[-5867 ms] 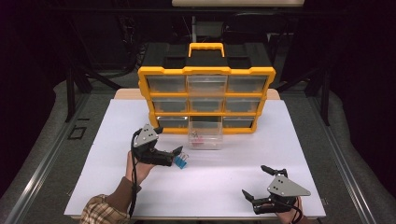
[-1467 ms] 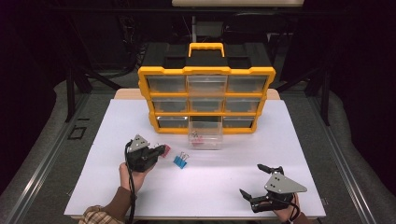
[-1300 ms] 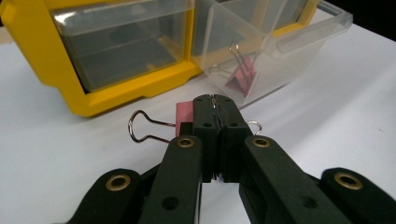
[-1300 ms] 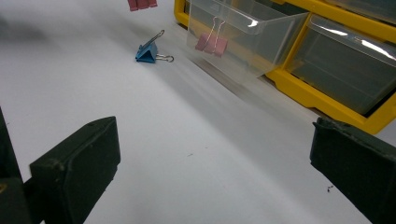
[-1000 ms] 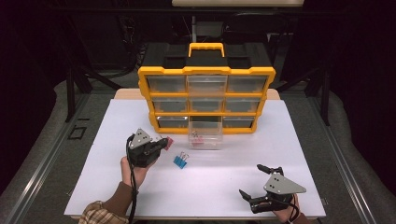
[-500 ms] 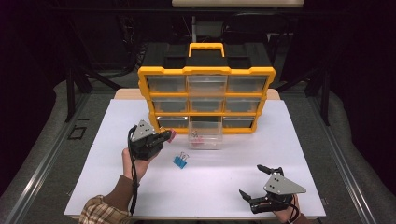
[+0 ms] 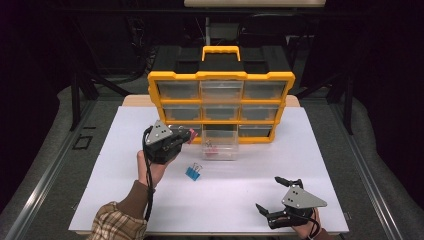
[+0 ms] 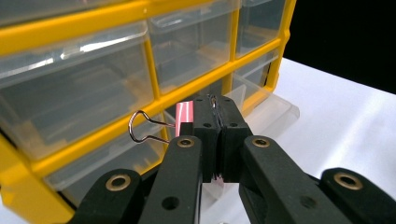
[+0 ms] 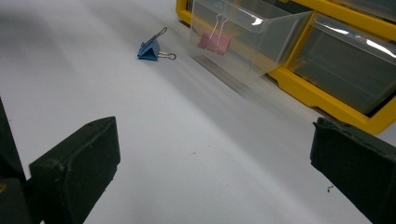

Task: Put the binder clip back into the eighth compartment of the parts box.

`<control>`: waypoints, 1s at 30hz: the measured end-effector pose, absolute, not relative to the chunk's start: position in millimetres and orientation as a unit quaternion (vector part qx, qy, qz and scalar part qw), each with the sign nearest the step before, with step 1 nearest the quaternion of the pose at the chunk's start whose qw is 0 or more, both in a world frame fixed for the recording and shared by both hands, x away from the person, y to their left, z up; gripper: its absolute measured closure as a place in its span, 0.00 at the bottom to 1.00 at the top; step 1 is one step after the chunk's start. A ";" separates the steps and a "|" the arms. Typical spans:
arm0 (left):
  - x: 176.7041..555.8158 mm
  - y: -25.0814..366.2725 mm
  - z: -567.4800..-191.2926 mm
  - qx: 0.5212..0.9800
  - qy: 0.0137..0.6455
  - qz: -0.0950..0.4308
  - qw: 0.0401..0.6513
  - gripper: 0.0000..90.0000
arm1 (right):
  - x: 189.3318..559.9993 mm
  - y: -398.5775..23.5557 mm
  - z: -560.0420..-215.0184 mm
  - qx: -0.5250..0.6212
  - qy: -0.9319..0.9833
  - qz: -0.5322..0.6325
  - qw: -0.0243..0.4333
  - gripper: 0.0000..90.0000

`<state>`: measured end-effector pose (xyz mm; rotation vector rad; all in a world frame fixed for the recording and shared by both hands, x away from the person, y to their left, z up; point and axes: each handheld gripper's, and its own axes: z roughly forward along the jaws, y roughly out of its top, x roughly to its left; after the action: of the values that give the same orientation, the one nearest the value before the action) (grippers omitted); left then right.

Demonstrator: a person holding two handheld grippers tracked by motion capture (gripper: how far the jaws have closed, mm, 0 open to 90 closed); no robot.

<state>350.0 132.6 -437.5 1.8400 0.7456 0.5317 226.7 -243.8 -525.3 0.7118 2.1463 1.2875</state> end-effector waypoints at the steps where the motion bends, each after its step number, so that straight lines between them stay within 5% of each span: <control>1: 351.0 131.6 -436.9 0.766 0.309 0.222 0.518 0.98 | 226.4 -244.0 -525.3 0.264 0.795 0.477 0.266 0.01; 30: 379.1 88.9 -453.0 0.794 0.259 0.185 0.518 0.98 | 225.7 -243.7 -524.7 0.260 0.796 0.478 0.266 0.01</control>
<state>379.1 88.9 -453.0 1.9055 0.6220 0.4446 225.7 -243.7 -524.7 0.7030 2.1490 1.2919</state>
